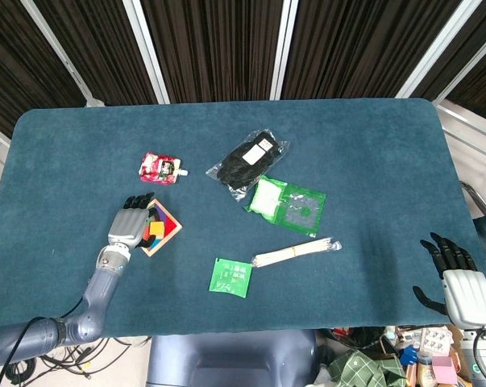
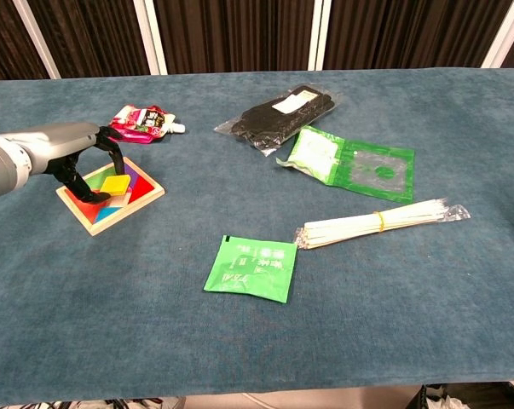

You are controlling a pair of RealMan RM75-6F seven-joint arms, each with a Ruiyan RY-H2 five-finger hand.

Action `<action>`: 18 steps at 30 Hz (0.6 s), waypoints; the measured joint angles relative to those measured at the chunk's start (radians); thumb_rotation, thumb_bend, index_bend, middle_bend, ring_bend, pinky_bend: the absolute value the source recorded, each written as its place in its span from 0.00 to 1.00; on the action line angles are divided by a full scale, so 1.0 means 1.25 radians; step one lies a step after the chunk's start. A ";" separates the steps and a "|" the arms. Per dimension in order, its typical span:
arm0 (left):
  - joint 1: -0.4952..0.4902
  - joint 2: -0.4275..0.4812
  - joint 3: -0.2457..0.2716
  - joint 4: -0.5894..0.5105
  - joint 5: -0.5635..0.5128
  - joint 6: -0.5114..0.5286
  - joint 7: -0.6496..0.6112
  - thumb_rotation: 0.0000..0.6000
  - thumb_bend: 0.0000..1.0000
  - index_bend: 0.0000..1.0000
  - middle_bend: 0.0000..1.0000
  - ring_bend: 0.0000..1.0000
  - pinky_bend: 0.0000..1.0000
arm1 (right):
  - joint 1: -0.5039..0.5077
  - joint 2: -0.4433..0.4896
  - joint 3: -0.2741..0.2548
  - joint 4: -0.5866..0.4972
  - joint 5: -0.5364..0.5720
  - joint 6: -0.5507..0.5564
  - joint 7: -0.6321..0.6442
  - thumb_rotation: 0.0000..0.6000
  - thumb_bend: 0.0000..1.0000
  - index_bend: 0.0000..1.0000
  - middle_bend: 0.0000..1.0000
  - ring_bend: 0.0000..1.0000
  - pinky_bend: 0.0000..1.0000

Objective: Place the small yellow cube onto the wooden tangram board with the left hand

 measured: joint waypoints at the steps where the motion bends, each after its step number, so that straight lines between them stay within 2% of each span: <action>1: 0.002 -0.002 0.001 0.003 0.003 -0.001 -0.007 1.00 0.35 0.45 0.00 0.00 0.00 | 0.000 0.000 0.000 0.000 0.000 0.000 0.000 1.00 0.17 0.15 0.05 0.08 0.13; 18: 0.008 0.012 0.020 0.034 0.085 -0.068 -0.084 1.00 0.35 0.45 0.00 0.00 0.00 | 0.000 0.000 0.001 0.000 0.001 0.001 0.001 1.00 0.17 0.15 0.05 0.08 0.13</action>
